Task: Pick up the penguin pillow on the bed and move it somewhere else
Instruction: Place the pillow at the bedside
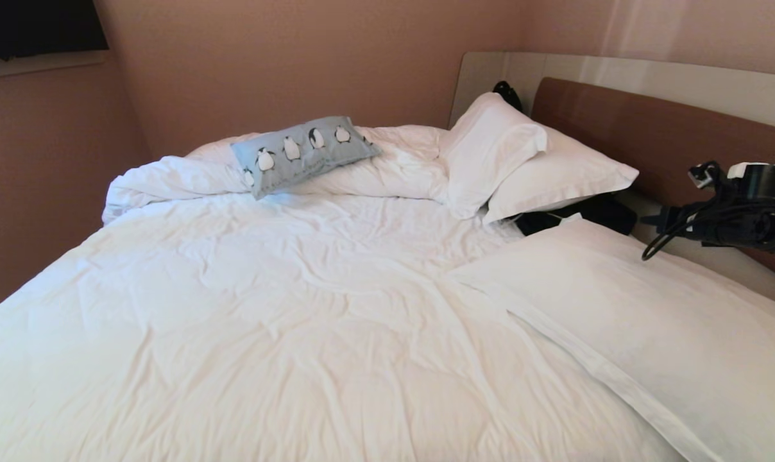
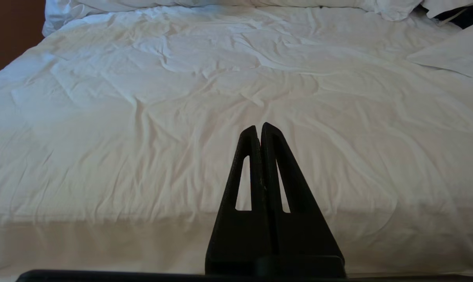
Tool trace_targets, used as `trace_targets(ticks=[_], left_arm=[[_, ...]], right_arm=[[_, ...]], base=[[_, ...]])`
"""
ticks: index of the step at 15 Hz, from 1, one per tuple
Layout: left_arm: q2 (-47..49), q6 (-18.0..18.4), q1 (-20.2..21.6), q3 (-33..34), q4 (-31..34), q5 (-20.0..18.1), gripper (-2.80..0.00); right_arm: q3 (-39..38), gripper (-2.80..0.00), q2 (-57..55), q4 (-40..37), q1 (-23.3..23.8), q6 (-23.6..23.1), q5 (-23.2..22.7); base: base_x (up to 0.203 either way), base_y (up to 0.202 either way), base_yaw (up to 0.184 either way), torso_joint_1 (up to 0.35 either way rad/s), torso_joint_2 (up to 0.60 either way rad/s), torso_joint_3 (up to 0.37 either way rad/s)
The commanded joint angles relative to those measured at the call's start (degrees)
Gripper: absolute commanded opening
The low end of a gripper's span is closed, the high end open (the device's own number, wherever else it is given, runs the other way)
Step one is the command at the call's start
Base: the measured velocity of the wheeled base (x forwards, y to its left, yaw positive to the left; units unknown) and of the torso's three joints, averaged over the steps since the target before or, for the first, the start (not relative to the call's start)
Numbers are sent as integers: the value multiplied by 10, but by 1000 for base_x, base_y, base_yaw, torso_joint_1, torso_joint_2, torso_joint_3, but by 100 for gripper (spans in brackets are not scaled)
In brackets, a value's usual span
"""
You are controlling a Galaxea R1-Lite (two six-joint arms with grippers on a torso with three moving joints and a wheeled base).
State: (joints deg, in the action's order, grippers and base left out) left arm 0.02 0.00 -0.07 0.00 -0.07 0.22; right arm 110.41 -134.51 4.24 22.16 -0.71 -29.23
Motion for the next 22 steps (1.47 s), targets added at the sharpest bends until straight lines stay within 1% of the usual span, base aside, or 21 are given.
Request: trace_targets(ticks=[1,11,22], left_arm=[[0,0,0,0,0,0,-280],[0,-1,0,0,0,0,-280],[0,-1,0,0,1,0,-280]], right_arm=[[0,-280,-1,1,0,0,-2],[0,-280,-1,2,0,0,-2],[0,-280,0,2,2,1,-4]], base=[[119,0,2,-7,5,0],[187,0,1,2,2,4],[0,0,0,0,0,0]])
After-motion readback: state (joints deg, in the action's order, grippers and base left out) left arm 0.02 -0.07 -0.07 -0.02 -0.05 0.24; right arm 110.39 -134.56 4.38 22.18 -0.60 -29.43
